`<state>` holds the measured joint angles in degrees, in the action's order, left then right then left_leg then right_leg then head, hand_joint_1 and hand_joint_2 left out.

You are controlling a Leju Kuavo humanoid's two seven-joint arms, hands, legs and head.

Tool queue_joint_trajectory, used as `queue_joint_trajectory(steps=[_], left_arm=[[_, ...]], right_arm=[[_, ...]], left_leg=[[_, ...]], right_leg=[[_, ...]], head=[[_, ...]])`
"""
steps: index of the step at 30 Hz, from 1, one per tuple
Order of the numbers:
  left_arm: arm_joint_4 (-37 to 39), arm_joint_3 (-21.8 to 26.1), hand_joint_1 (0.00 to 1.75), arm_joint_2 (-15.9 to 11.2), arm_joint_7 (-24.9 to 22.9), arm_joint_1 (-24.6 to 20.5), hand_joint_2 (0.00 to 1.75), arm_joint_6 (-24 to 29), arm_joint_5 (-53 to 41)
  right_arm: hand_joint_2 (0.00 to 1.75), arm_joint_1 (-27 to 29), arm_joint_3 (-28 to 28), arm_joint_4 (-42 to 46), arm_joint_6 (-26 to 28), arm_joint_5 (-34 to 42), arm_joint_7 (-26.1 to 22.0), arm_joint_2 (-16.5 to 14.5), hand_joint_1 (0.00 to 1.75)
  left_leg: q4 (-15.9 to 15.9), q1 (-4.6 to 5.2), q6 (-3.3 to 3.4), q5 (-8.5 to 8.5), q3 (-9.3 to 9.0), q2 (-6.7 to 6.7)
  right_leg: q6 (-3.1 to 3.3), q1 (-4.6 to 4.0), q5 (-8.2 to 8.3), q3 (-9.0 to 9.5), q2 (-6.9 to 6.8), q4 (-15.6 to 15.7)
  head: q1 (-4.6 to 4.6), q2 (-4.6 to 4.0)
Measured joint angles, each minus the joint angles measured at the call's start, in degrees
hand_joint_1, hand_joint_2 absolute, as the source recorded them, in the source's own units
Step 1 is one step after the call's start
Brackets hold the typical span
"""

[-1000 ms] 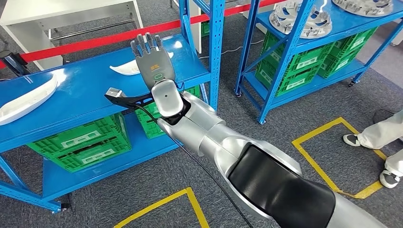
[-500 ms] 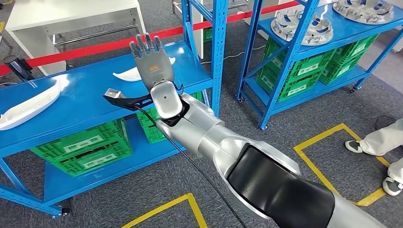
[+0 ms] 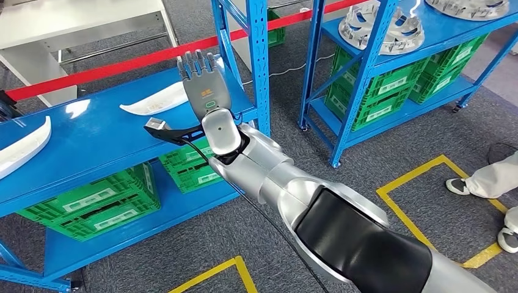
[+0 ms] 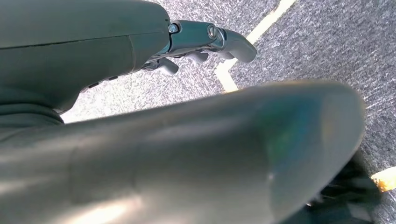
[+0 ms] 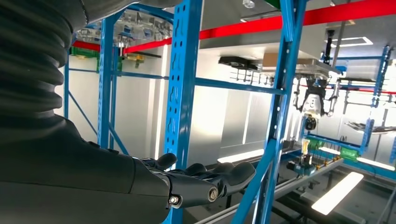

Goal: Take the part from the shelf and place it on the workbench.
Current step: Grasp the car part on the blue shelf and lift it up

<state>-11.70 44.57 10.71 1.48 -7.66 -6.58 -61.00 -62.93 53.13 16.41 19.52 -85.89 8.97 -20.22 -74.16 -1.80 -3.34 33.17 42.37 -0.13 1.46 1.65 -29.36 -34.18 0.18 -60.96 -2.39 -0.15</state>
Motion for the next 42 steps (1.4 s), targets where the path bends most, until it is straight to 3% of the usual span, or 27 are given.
queue_joint_trajectory(steps=[1, 2, 4, 6, 9, 10, 12, 14, 15, 16, 17, 20, 21, 22, 25, 30, 42], left_arm=[[0.02, 0.0, 0.0, 0.0, -0.02, 0.1, 0.0, 0.0, 0.0], [0.03, 0.0, 0.0, 0.0, -0.03, 0.17, 0.0, 0.0, 0.0], [0.04, 0.0, 0.0, -0.03, -0.05, 0.27, 0.0, 0.0, -0.01], [0.04, -0.01, 0.0, -0.05, -0.07, 0.28, 0.0, 0.0, -0.02], [0.03, -0.01, 0.0, 0.0, -0.09, 0.15, 0.0, 0.0, -0.04], [0.02, -0.01, 0.0, -0.01, -0.13, 0.07, 0.0, 0.0, -0.04], [-0.01, -0.01, 0.0, -0.03, -0.23, -0.15, 0.0, 0.01, -0.04], [-0.01, -0.01, 0.0, -0.03, -0.3, -0.33, 0.0, 0.02, -0.04], [0.0, -0.01, 0.0, -0.03, -0.36, -0.34, 0.0, 0.02, -0.04], [0.02, -0.01, 0.0, -0.01, -0.43, -0.29, 0.0, 0.02, -0.04], [0.03, -0.01, 0.0, 0.0, -0.51, -0.26, 0.0, 0.02, -0.04], [0.1, -0.01, 0.0, 0.21, -0.67, -0.36, 0.0, 0.13, -0.04], [0.11, -0.01, 0.0, 0.29, -0.68, -0.49, 0.0, 0.25, -0.04], [0.14, 0.0, 0.0, 0.34, -0.68, -0.54, 0.0, 0.36, -0.04], [0.14, 0.0, 0.0, 0.33, -0.66, -0.49, 0.0, 0.45, 0.01], [0.14, 0.0, 0.0, 0.28, -0.49, -0.46, 0.0, 0.44, 0.17], [0.14, 0.01, 0.0, 0.15, -0.3, -0.36, 0.0, 0.44, 0.2]], right_arm=[[1.75, 0.04, 0.0, -0.08, 0.0, -0.01, 0.0, 0.0, 0.0], [1.75, 0.04, 0.0, -0.13, 0.0, -0.02, 0.01, -0.01, 0.0], [1.75, 0.06, 0.0, -0.21, 0.0, -0.06, 0.01, -0.02, 0.0], [1.75, 0.08, 0.0, -0.32, -0.04, -0.08, 0.02, -0.05, 0.0], [1.75, -0.17, 0.0, -0.37, -0.05, -0.08, 0.02, -0.19, 0.0], [1.75, -0.32, 0.0, -0.37, -0.02, -0.11, 0.02, -0.22, 0.0], [1.75, -0.39, 0.0, -0.38, 0.03, -0.2, 0.02, -0.21, 0.0], [1.75, -0.19, 0.0, -0.43, 0.02, -0.25, 0.02, -0.08, 0.0], [1.75, -0.06, 0.0, -0.49, -0.01, -0.25, 0.02, -0.02, 0.0], [1.75, 0.0, 0.0, -0.55, -0.04, -0.25, 0.03, 0.02, 0.0], [1.31, 0.03, 0.0, -0.61, -0.09, -0.25, 0.03, 0.04, 0.0], [0.0, 0.0, 0.0, -0.69, -0.58, -0.35, -0.16, 0.15, 0.0], [0.0, -0.02, 0.0, -0.72, -0.91, -0.5, -0.32, 0.21, 0.0], [0.0, -0.03, 0.0, -0.74, -1.24, -0.71, -0.46, 0.27, 0.0], [0.0, -0.22, 0.0, -0.77, -1.69, -1.48, -0.57, 0.25, 0.0], [0.0, -0.17, 0.11, -0.77, -1.99, -2.96, 1.1, 0.06, 0.0], [0.0, -0.11, 0.52, -0.77, -2.14, -3.38, 1.44, -0.02, 0.0]], left_leg=[[0.6, 0.06, 0.21, -0.26, 0.66, 0.0], [3.09, 0.17, 0.52, -1.77, 0.4, 0.01], [10.29, 0.62, 1.32, -7.41, -1.19, 0.15], [14.52, 1.14, 1.89, -10.54, -2.6, 0.36], [15.6, 1.3, 2.72, -9.96, -4.49, 0.3], [15.86, 1.26, 3.09, -9.71, -5.23, 0.2], [16.16, 1.25, 3.78, -9.02, -6.58, 0.02], [16.18, 1.45, 4.21, -8.08, -7.68, -0.23], [16.18, 1.63, 4.36, -7.52, -8.29, -0.41], [16.17, 1.86, 4.47, -6.94, -8.98, -0.58], [16.17, 2.12, 4.55, -6.34, -9.71, -0.71], [16.05, 2.73, 4.52, -4.69, -11.44, -1.15], [16.07, 2.79, 4.35, -4.25, -11.64, -1.32], [16.01, 2.84, 4.24, -4.0, -11.65, -1.47], [16.43, 2.93, 4.21, -3.94, -12.14, -1.49], [17.15, 2.93, 4.0, -3.7, -12.59, -1.42], [17.3, 2.95, 3.84, -3.57, -12.55, -1.33]], right_leg=[[0.0, -0.07, -0.62, 0.8, 0.04, 0.03], [-0.07, -0.11, -1.3, 1.74, 0.07, 0.08], [-0.48, -0.16, -2.58, 3.45, 0.12, 0.35], [-1.24, -0.21, -3.45, 4.83, 0.23, 1.07], [-2.45, -0.27, -2.74, 5.83, 0.22, 0.61], [-2.67, -0.29, -2.13, 4.8, 0.14, -1.49], [-2.84, -0.31, -2.53, 0.52, -0.01, -7.97], [-2.84, -0.61, -6.0, -4.35, 0.0, -13.3], [-2.69, -0.85, -7.67, -6.07, 0.01, -14.09], [-2.39, -1.13, -8.15, -7.0, 0.02, -13.22], [-1.93, -1.46, -7.06, -7.13, 0.03, -10.83], [0.3, -2.76, 2.24, -5.15, 0.52, -0.74], [0.87, -3.04, 4.33, -4.56, 0.82, 1.06], [1.05, -3.12, 5.54, -4.21, 1.11, 1.79], [0.75, -2.97, 6.59, -3.62, 1.25, 2.47], [1.11, -2.95, 6.09, -3.61, 1.27, 2.51], [1.19, -2.9, 5.88, -3.33, 1.25, 2.51]], head=[[0.01, 0.0], [0.0, 0.0], [0.05, 0.0], [0.11, 0.0], [0.05, 0.0], [-0.01, 0.0], [-0.09, 0.0], [-0.1, 0.0], [-0.11, 0.0], [-0.11, 0.0], [-0.12, 0.0], [-0.01, 0.0], [0.0, 0.0], [0.03, 0.0], [0.0, 0.0], [-0.01, 0.0], [-0.02, 0.0]])
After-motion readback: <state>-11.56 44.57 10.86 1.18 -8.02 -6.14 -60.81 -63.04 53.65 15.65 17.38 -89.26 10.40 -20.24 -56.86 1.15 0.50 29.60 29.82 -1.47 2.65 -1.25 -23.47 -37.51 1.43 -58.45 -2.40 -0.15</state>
